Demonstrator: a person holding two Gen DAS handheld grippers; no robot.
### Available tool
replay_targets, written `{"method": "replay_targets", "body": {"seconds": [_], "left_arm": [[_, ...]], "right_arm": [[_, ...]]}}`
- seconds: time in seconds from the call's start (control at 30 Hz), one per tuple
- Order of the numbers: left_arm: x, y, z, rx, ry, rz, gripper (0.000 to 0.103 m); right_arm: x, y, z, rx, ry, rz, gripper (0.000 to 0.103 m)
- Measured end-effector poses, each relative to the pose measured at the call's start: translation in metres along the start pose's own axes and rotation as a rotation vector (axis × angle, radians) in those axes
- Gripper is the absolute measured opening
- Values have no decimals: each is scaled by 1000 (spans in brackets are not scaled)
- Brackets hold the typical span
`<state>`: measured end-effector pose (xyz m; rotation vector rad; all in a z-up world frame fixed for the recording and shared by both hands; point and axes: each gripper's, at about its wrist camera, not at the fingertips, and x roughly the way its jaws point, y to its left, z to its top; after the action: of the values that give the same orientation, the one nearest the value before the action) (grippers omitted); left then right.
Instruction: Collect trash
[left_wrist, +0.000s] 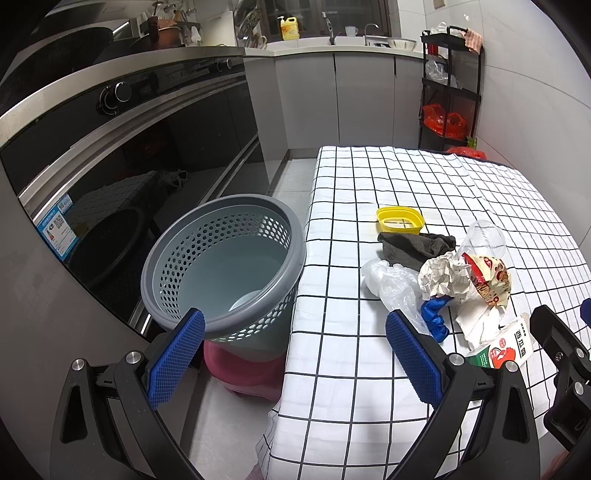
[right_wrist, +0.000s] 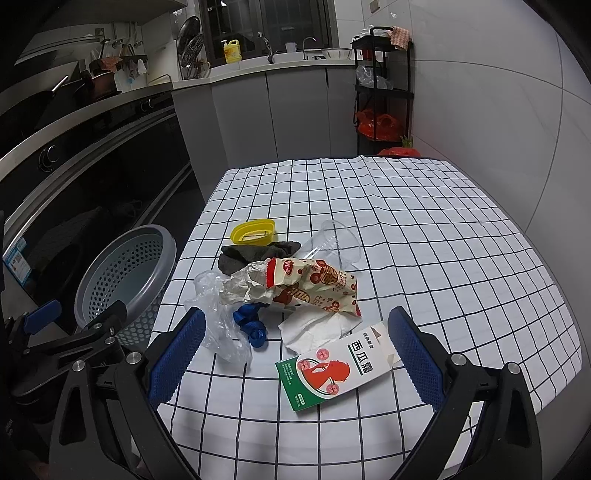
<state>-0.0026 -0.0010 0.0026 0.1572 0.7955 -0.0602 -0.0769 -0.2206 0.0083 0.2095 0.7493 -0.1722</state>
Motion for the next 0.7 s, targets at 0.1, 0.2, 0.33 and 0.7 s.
{"method": "replay_targets", "body": {"seconds": [0.1, 0.2, 0.33, 0.7], "left_arm": [[1, -1, 0, 1, 4, -3, 97], [2, -3, -1, 5, 6, -5, 97], [6, -7, -4, 17, 12, -10, 97], [34, -23, -18, 59, 72, -31, 97]], "right_arm": [[1, -3, -1, 6, 7, 0, 95], [2, -11, -5, 12, 13, -12, 95], [6, -27, -13, 25, 32, -36, 95], [31, -63, -37, 72, 136, -64, 95]]}}
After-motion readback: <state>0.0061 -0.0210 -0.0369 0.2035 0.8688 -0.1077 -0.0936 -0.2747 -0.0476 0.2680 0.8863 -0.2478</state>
